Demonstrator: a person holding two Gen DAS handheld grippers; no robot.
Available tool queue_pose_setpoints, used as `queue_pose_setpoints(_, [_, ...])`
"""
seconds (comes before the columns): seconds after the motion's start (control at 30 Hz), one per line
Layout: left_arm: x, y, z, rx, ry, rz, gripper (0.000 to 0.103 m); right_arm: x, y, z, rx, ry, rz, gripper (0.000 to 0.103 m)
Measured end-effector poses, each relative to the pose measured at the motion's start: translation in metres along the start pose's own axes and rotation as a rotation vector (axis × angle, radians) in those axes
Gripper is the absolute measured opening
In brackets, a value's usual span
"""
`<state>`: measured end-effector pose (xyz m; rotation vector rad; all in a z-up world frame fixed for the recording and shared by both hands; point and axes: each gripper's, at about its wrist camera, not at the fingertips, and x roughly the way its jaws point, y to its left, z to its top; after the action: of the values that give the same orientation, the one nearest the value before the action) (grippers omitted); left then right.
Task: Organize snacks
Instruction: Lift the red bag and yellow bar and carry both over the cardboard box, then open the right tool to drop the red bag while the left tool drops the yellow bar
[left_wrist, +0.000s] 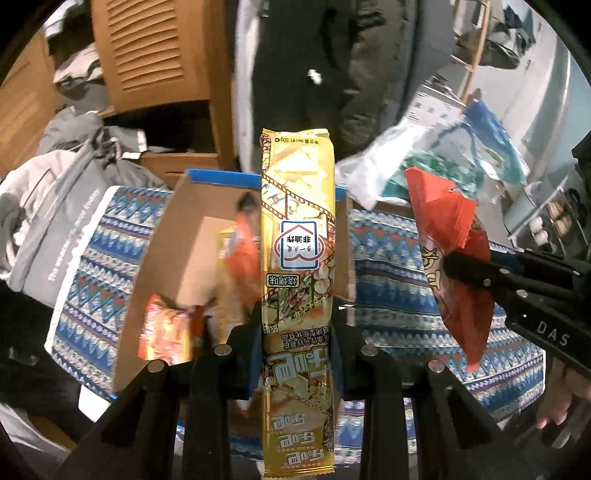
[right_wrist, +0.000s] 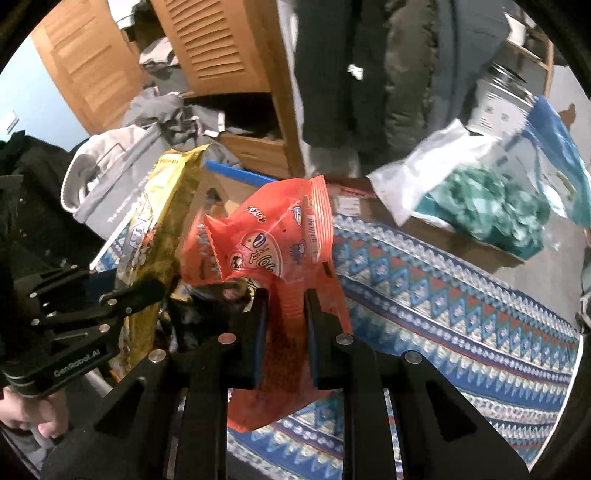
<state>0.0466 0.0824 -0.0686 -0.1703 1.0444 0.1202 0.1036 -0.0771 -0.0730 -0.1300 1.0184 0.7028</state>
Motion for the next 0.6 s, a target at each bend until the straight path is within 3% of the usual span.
queue_pose_setpoints(0.6, [0.022,0.075,0.013,-0.129,-0.02,0.081,0.031,0.061,0.055,0.054,-0.058,0.052,0.064,0.017])
